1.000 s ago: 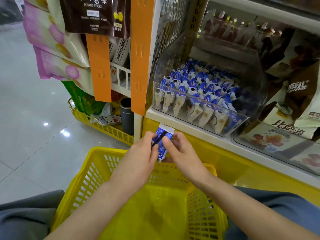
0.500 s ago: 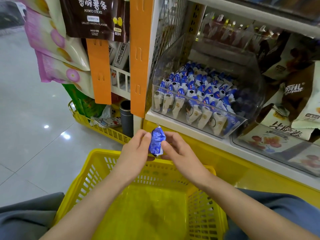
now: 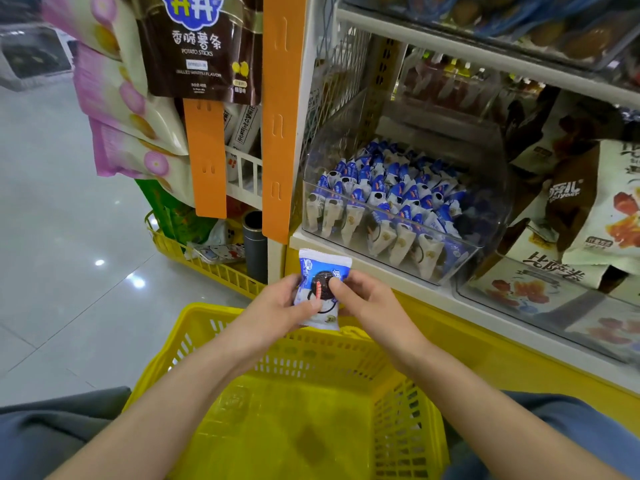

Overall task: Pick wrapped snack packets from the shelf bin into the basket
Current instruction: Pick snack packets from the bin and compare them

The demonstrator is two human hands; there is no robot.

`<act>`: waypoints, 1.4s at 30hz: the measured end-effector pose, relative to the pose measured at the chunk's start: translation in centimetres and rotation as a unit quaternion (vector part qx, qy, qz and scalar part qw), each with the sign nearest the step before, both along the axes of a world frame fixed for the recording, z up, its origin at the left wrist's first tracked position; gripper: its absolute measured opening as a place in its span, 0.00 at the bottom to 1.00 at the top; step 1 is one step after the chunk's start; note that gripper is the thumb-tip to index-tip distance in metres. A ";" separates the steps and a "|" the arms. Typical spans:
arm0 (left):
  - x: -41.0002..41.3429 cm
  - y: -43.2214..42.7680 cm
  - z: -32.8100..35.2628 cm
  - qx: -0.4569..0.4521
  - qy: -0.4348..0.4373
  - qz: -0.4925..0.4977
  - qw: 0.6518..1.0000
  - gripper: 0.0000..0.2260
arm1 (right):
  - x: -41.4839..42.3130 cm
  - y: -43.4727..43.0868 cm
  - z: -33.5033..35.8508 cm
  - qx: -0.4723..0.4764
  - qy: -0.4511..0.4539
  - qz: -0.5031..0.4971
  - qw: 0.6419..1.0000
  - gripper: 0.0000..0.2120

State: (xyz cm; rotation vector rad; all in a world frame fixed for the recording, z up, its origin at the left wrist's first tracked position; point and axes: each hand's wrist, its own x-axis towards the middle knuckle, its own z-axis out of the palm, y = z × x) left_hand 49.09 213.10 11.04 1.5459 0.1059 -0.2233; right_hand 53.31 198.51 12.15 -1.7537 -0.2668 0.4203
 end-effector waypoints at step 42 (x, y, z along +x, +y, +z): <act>10.6 0.3 3.4 0.512 -0.364 0.055 0.776 0.13 | 16.1 -0.7 11.0 -0.540 -0.100 0.031 0.835 0.12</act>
